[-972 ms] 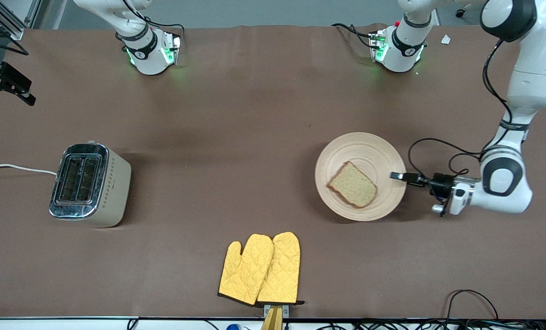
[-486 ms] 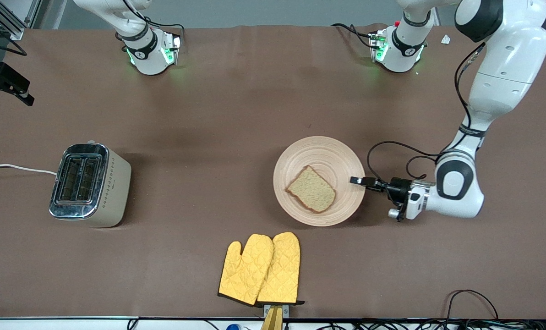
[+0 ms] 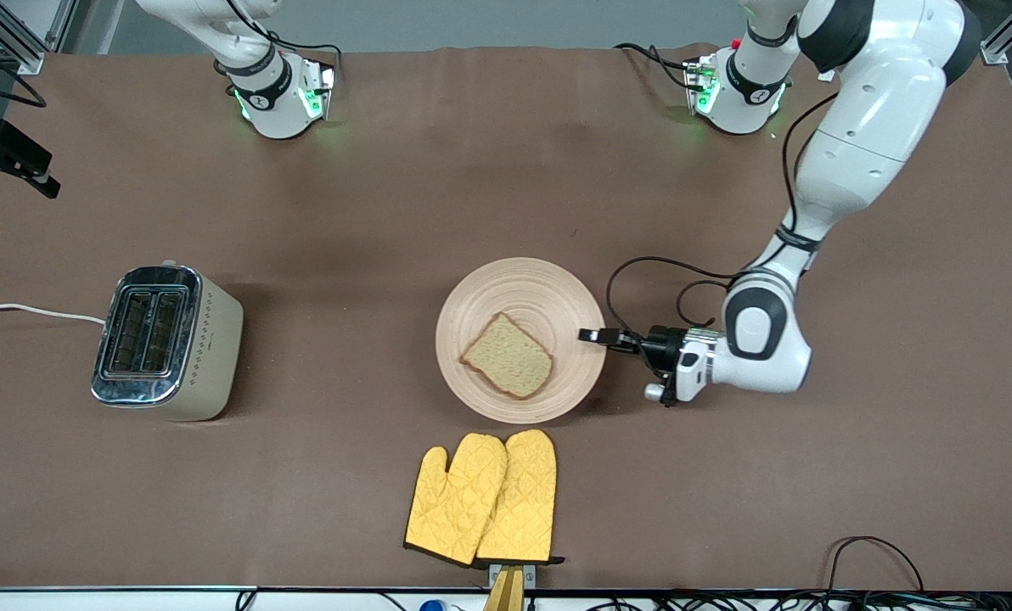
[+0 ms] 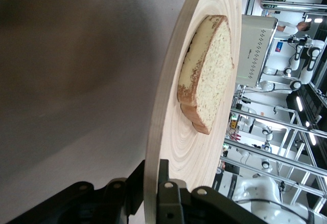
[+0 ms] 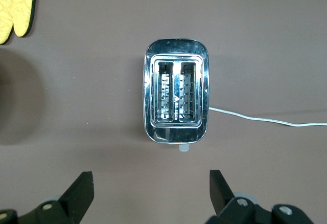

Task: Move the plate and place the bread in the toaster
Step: 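Slide the wooden plate with the left gripper toward the toaster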

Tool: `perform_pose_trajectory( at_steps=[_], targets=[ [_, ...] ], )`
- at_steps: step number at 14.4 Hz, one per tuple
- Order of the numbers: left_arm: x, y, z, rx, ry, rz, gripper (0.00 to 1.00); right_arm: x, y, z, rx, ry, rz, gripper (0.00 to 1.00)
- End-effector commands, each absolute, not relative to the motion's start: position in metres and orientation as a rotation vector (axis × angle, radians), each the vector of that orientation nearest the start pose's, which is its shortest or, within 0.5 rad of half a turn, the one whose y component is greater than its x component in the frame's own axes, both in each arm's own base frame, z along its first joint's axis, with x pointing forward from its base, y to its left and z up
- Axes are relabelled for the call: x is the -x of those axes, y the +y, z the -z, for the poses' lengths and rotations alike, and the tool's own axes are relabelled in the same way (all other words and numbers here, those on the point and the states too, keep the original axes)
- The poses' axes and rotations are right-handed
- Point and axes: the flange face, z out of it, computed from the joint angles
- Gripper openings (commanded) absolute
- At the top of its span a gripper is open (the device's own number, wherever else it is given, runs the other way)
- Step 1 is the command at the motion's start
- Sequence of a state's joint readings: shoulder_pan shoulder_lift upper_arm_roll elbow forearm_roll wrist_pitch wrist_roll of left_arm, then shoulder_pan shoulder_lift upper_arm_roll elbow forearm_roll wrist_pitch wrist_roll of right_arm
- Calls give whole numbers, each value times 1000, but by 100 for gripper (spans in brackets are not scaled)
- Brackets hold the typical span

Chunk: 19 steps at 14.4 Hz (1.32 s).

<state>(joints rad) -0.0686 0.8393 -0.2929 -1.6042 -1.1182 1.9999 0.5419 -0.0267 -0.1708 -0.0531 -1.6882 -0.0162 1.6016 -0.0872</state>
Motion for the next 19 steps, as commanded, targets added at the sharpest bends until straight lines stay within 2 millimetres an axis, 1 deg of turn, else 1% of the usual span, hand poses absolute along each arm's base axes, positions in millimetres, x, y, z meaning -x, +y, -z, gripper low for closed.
perform_pose_trajectory(
  at_steps=[1, 3, 4, 6, 7, 8, 9, 10, 11, 12, 13, 14, 15, 16, 17, 19],
  targets=[
    [-611, -303, -162, -1964, -46, 305, 0, -500, -51, -660, 3143, 2, 137, 100],
    [-602, -325, -157, -1978, -32, 295, 0, -504, -52, -653, 3142, 7, 113, 100],
    [-599, -331, -155, -1986, -31, 290, 0, -504, -54, -652, 3142, 11, 111, 100],
    [-589, -352, -151, -1978, -15, 295, 0, -504, -57, -651, 3142, 21, 96, 100],
    [-583, -364, -148, -1979, 7, 289, 0, -503, -57, -652, 3142, 14, 104, 100],
    [-579, -372, -146, -1983, 20, 281, 0, -504, -60, -652, 3143, -20, 104, 100],
    [-575, -379, -146, -1988, 24, 276, 0, -507, -62, -646, 3143, -60, 87, 100],
    [-574, -382, -145, -1990, 28, 272, 0, -513, -61, -637, 3143, -82, 53, 100],
    [-571, -383, -135, -1989, 45, 280, 0, -514, -59, -633, 3142, -85, 34, 100],
    [-568, -385, -129, -1979, 61, 288, 0, -520, -51, -624, 3140, -97, 0, 100],
    [-560, -397, -129, -1975, 53, 298, 0, -526, -40, -617, 3138, -113, -12, 100],
    [-556, -404, -129, -1979, 49, 297, 0, -532, -26, -610, 3131, -118, -21, 100],
    [-557, -403, -129, -1984, 71, 281, 0, -539, -8, -602, 3117, -49, -25, 100],
    [-552, -409, -124, -2002, 74, 276, 0, -544, 5, -594, 3110, 74, -30, 100],
    [-543, -419, -117, -2025, 82, 272, 0, -550, 24, -587, 3097, 152, -34, 100],
    [-536, -428, -116, -2035, 93, 269, 0, -561, 51, -568, 3063, 249, -50, 100]
  ],
)
